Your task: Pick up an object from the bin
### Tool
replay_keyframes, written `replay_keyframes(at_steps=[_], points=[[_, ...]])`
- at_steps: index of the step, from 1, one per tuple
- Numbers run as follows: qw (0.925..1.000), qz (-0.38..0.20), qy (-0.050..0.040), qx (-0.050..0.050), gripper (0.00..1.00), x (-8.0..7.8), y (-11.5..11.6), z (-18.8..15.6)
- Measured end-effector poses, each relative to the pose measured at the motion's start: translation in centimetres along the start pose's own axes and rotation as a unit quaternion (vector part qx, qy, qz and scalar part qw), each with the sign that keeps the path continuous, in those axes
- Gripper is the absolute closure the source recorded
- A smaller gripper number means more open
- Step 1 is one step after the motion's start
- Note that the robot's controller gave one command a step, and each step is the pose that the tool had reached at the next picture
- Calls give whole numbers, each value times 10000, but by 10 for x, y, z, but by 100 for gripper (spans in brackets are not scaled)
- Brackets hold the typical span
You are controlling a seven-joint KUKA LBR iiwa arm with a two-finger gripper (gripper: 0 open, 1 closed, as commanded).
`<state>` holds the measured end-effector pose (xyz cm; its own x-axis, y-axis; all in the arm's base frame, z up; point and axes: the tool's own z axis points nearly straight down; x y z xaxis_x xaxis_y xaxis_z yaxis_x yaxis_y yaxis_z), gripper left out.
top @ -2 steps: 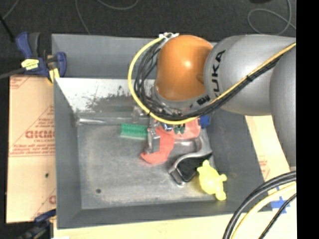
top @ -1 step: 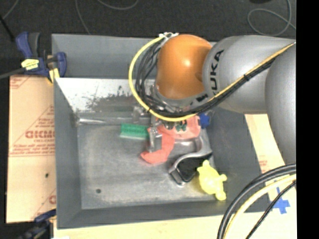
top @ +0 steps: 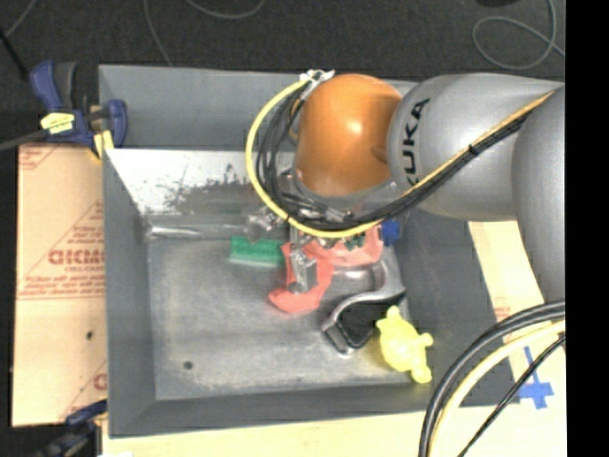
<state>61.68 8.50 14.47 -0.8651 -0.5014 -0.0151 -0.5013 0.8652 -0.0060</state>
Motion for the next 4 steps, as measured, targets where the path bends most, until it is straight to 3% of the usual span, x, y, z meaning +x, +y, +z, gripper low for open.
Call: replay_keyframes(at_steps=[1, 2, 3, 4], points=[[9965, 832, -9, -7, 0, 21, -14, 20], [9839, 1785, -11, 3, 0, 23, -24, 29], [9983, 587, -15, 2, 0, 35, -24, 34], [10000, -30, -18, 7, 0, 37, -26, 49]])
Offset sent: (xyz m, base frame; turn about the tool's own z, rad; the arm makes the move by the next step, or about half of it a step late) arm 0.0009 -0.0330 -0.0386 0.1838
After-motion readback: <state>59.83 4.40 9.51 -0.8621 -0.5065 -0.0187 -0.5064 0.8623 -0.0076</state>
